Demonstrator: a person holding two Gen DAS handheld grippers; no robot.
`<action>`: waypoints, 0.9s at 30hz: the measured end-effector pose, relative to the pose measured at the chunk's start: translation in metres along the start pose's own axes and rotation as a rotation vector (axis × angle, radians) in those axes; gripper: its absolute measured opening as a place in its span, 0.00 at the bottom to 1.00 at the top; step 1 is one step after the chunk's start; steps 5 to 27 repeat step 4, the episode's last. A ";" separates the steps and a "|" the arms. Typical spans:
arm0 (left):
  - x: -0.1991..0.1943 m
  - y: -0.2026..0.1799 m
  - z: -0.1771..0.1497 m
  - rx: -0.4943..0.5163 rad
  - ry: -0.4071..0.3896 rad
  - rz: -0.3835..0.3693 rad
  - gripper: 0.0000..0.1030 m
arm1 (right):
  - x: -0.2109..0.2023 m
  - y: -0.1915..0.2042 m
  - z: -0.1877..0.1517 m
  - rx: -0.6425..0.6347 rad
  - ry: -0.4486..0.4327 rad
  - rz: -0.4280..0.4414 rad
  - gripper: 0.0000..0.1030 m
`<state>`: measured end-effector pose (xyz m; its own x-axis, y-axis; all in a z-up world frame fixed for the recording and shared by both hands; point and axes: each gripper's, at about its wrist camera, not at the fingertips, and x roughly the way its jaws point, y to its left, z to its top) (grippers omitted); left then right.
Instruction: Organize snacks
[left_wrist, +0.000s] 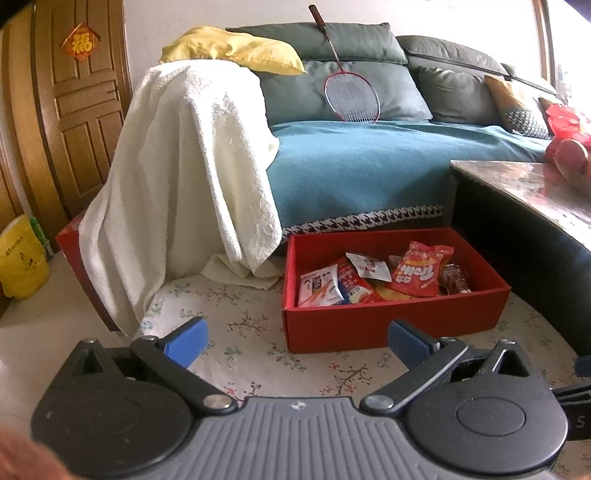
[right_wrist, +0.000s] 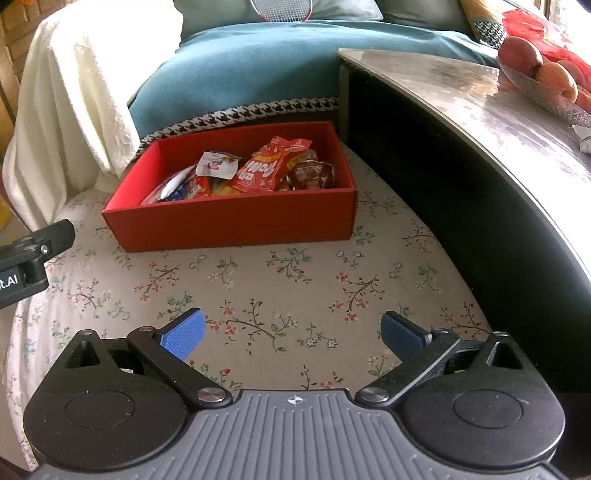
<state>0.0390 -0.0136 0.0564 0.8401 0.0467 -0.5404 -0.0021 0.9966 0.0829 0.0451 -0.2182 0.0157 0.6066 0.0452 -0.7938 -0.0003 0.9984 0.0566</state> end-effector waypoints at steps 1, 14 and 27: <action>-0.001 0.000 0.000 0.003 -0.007 0.009 0.96 | 0.000 0.000 0.000 0.000 0.000 -0.001 0.99; -0.001 -0.001 0.000 0.017 -0.020 0.033 0.96 | 0.001 -0.001 0.000 -0.001 0.003 -0.003 1.00; -0.001 -0.001 0.000 0.017 -0.020 0.033 0.96 | 0.001 -0.001 0.000 -0.001 0.003 -0.003 1.00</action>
